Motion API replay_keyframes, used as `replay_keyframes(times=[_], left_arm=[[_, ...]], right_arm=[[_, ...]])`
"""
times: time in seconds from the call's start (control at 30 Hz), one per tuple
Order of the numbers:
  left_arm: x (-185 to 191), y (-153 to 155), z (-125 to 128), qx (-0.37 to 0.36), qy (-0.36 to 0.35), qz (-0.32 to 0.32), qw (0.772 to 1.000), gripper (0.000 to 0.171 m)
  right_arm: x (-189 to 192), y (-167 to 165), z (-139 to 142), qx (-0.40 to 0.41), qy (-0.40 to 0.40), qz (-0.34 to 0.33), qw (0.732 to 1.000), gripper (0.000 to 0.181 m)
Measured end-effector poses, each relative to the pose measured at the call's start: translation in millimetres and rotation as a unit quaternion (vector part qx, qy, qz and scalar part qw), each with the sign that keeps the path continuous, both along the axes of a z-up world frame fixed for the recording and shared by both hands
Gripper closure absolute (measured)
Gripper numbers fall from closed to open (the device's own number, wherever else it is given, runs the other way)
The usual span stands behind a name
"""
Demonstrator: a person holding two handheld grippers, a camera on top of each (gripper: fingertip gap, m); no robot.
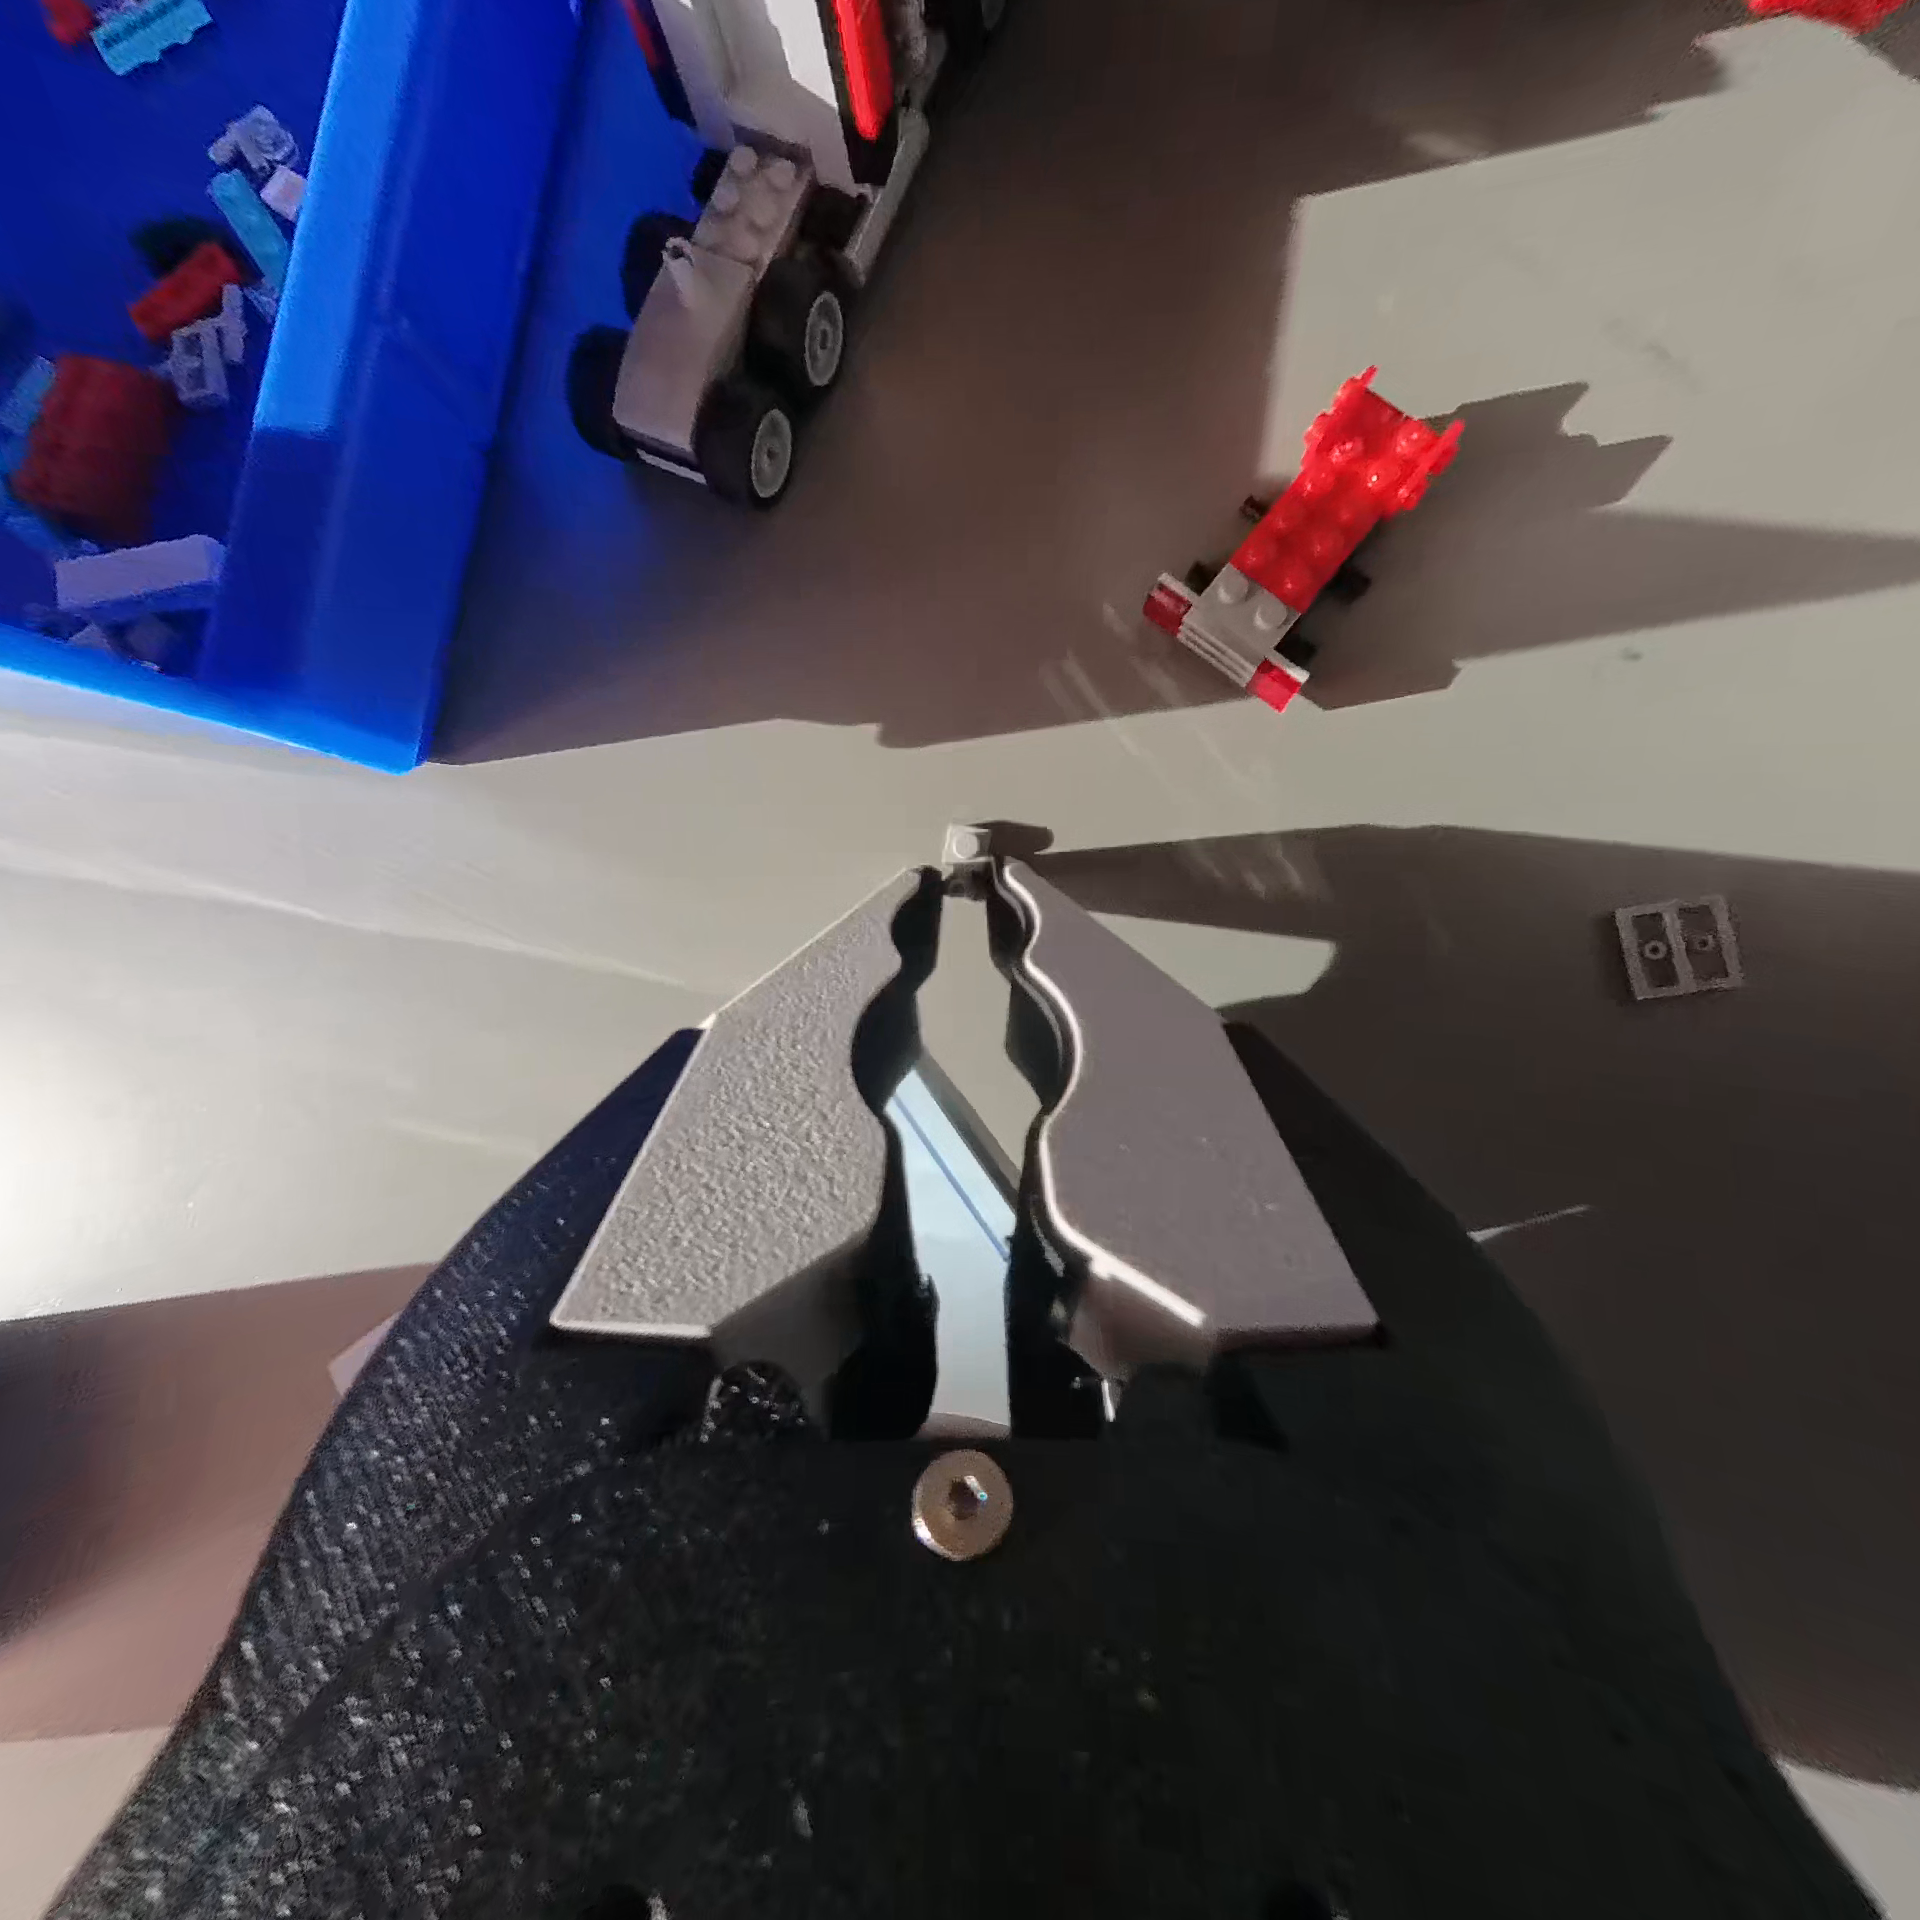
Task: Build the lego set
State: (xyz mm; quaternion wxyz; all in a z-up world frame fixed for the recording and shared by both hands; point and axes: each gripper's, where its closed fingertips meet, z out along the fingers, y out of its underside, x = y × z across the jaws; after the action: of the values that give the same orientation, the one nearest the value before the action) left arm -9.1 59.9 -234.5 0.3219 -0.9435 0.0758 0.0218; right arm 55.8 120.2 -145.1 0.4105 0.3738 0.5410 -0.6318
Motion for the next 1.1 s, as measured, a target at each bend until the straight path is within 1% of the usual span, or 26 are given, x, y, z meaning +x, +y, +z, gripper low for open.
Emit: replay_keyframes(times=[0.13,0.23,0.3,0.43,0.5,0.53,0.63,0.8,1.1], left_arm=[[6,4,2,0.009,0.000,0.021,1.000,0.165],[17,14,13,0.045,-0.008,0.037,0.998,0.165],[27,24,29,0.070,-0.006,0.039,0.997,0.165],[42,46,71,0.112,0.013,0.021,0.993,0.165],[47,56,85,0.114,0.022,0.009,0.993,0.165],[48,60,89,0.107,0.028,0.002,0.994,0.165],[53,70,89,0.071,0.048,-0.022,0.996,0.165],[55,81,81,0.026,0.065,-0.046,0.996,0.165],[60,90,82,0.018,0.066,-0.067,0.995,0.164]], right_arm=[[-2,3,-4,-0.004,-0.034,-0.035,0.999,0.176],[-2,6,-7,-0.010,-0.061,-0.062,0.996,0.176],[1,7,-9,-0.013,-0.076,-0.072,0.994,0.176],[9,8,-13,-0.027,-0.114,-0.085,0.989,0.176],[12,9,-13,-0.034,-0.129,-0.087,0.987,0.176],[13,9,-13,-0.038,-0.135,-0.088,0.986,0.176],[15,11,-12,-0.050,-0.146,-0.089,0.984,0.176],[22,12,-8,-0.066,-0.147,-0.079,0.984,0.176],[23,16,-6,-0.073,-0.143,-0.075,0.984,0.176]])
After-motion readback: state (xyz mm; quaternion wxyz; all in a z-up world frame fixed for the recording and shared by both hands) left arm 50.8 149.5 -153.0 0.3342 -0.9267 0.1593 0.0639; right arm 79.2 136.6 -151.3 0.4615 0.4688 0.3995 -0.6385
